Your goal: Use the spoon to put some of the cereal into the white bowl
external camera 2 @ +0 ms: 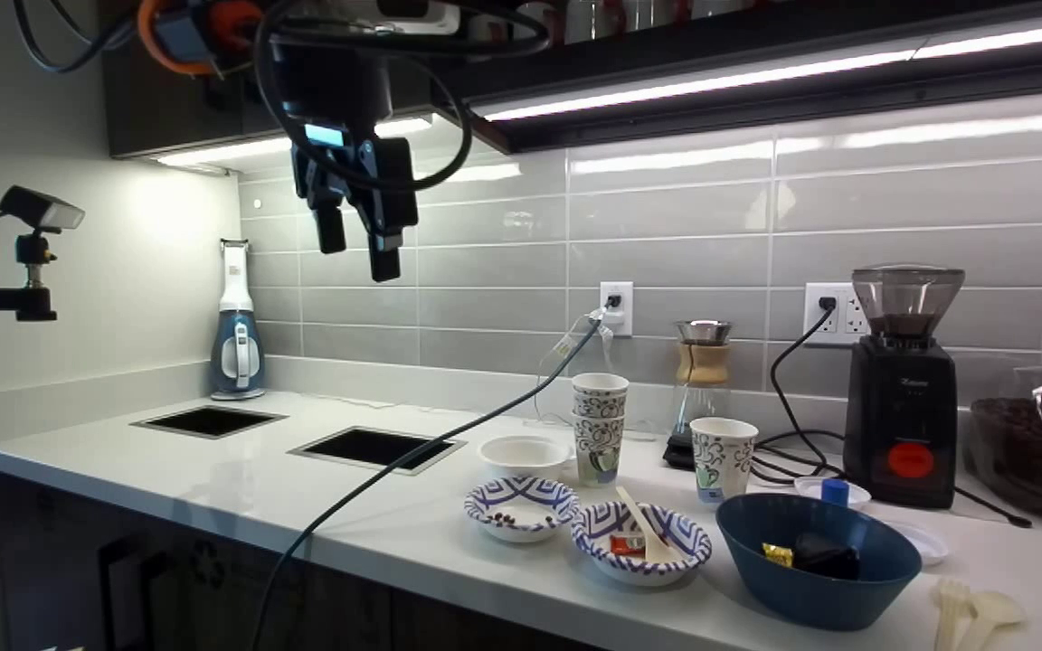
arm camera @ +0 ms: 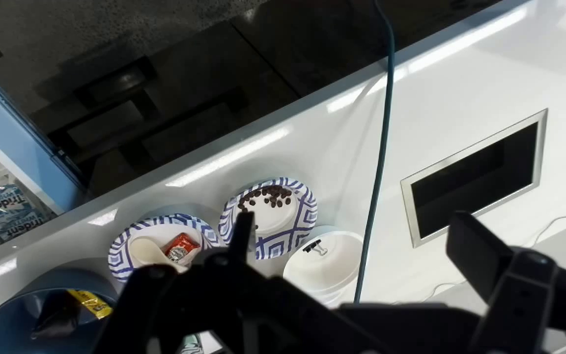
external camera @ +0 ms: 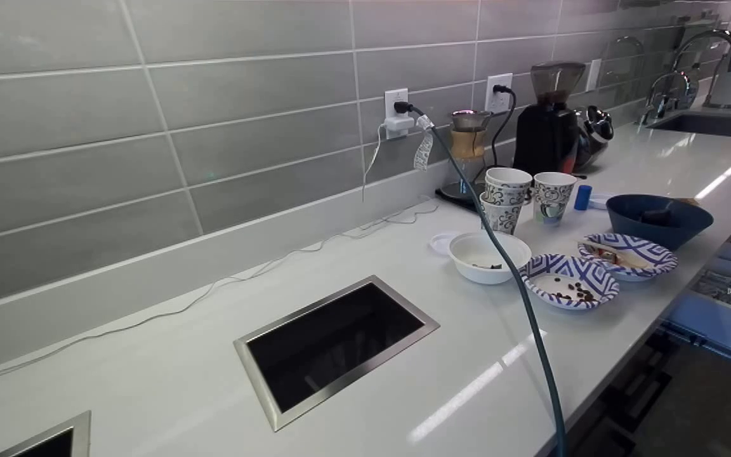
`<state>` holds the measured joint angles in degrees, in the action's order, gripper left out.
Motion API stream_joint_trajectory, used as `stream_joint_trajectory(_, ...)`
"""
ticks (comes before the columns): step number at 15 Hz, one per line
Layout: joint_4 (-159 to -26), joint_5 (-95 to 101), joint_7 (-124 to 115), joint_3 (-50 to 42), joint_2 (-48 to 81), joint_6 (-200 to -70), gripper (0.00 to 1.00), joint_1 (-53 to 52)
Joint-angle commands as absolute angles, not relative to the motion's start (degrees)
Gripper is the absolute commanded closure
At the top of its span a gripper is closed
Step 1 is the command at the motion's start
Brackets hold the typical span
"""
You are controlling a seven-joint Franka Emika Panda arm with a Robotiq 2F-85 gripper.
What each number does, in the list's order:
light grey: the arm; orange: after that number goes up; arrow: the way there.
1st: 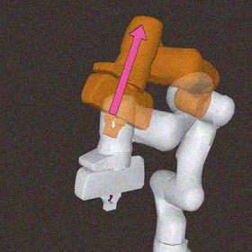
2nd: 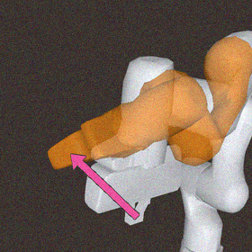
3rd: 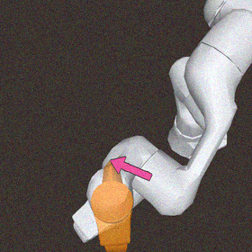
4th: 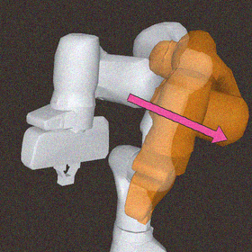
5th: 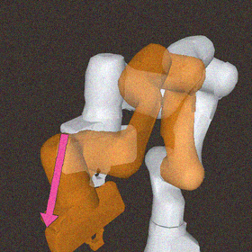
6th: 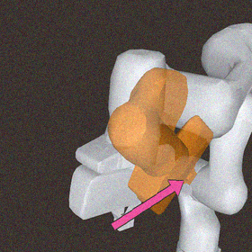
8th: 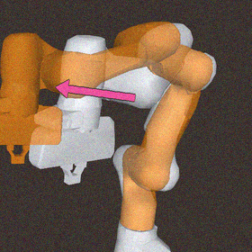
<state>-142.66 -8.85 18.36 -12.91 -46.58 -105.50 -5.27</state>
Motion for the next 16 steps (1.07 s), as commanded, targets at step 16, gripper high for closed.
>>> stream_joint_trajectory(16, -138.9, -9.7, 60.8, -10.9, -24.8, -120.1, 0.00, -15.2)
